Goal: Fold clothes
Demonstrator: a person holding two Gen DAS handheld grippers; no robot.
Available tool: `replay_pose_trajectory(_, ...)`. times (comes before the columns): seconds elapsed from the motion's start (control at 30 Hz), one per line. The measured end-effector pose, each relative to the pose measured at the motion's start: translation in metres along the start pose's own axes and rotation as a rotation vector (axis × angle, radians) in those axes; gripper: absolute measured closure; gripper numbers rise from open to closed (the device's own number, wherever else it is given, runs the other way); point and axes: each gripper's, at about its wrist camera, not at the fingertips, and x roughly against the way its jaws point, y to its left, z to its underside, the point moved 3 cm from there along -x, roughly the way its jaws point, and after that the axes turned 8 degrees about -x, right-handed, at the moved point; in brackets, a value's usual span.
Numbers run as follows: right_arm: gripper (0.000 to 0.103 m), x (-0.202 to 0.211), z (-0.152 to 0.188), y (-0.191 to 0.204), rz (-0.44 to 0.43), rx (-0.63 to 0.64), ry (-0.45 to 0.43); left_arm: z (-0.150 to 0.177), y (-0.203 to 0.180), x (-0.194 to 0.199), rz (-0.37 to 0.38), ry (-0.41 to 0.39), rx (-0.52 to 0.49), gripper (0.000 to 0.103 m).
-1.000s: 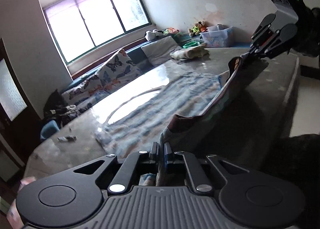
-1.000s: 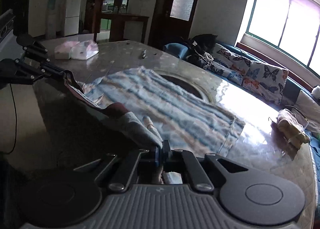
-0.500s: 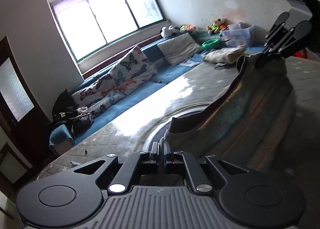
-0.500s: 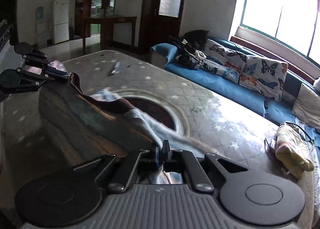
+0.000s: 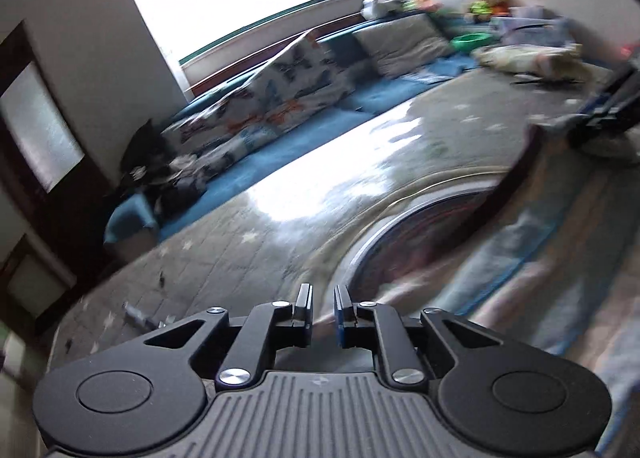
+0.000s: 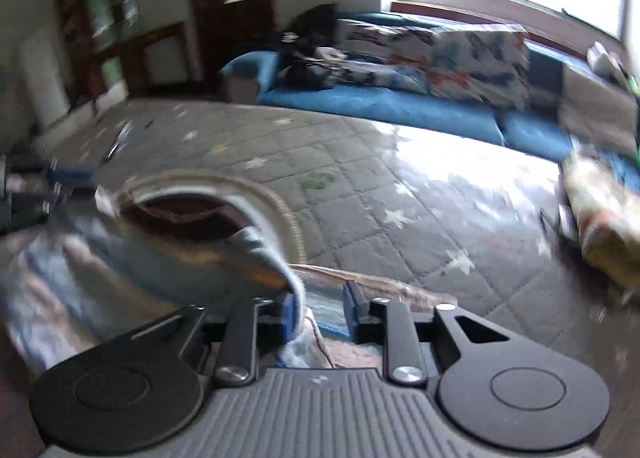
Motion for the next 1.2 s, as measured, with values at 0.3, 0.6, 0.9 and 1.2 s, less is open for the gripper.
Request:
replay_pose_trajectory(0.3,0.059,0.007,-0.001,-0.015,0.038,-0.056,-0.087,0.019,0.025,0.034,-0.073,-0.006,0.195,0.070)
replay_pose_trajectory(0.6,0.057,0.010,-0.012,-0.015,0.021,-0.081,-0.059,0.007,-0.002,0.057,0.002,-0.053,0.211,0.070)
replay_pose_trajectory(0.9,0.065,0.016,-0.011,0.000,-0.003,-0.019,-0.088,-0.020,-0.020,0.016,0.092,-0.011,0.254,0.072)
replay_pose_trajectory(1.2,0.072,-0.028,-0.004,0.050,-0.081,0.056,-0.016,-0.006,-0.013,-0.025,0.062,0.107,0.334,0.072)
